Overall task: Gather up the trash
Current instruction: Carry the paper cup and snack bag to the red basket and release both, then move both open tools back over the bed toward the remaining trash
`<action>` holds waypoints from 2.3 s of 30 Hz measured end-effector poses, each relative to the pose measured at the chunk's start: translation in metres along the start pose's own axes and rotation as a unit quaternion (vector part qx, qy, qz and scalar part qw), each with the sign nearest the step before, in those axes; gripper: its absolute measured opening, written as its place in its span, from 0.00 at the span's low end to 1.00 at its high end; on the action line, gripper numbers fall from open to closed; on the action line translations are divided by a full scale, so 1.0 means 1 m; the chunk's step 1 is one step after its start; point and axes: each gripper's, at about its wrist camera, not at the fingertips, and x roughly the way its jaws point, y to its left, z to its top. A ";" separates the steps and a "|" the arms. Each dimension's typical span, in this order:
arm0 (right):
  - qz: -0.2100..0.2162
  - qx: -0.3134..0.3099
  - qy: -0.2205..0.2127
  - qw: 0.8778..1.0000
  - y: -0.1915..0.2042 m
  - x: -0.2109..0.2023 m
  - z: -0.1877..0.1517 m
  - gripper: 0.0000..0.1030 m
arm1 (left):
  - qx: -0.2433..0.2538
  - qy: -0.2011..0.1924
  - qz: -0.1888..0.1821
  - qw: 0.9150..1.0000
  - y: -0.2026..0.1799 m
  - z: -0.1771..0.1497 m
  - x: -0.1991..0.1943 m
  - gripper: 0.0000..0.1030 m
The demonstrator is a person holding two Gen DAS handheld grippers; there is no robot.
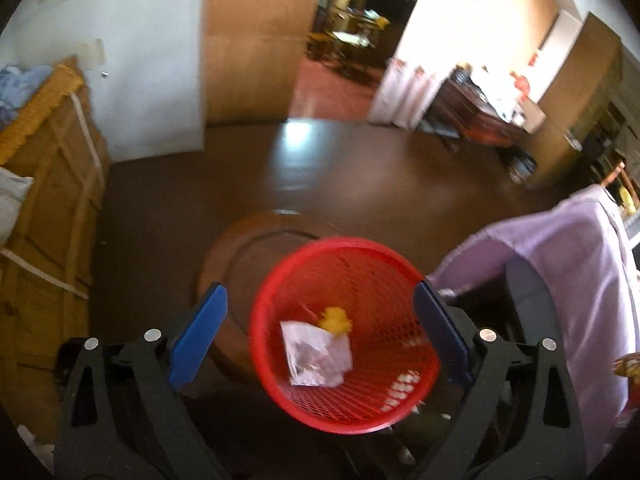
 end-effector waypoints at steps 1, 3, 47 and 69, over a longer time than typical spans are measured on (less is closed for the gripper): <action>0.005 -0.003 0.008 1.000 0.004 0.009 0.003 0.14 | -0.005 -0.006 0.005 1.000 0.004 0.002 -0.003 0.89; 0.016 -0.009 0.024 1.000 0.014 0.032 0.010 0.14 | -0.016 -0.014 0.011 1.000 0.007 0.003 -0.006 0.89; -0.084 0.049 -0.123 0.988 -0.036 -0.072 -0.017 0.69 | 0.124 -0.011 -0.086 0.989 -0.081 -0.038 -0.035 0.90; -0.235 0.275 -0.274 0.891 -0.229 -0.277 -0.182 0.75 | 0.323 0.041 -0.256 0.910 -0.243 -0.142 -0.112 0.91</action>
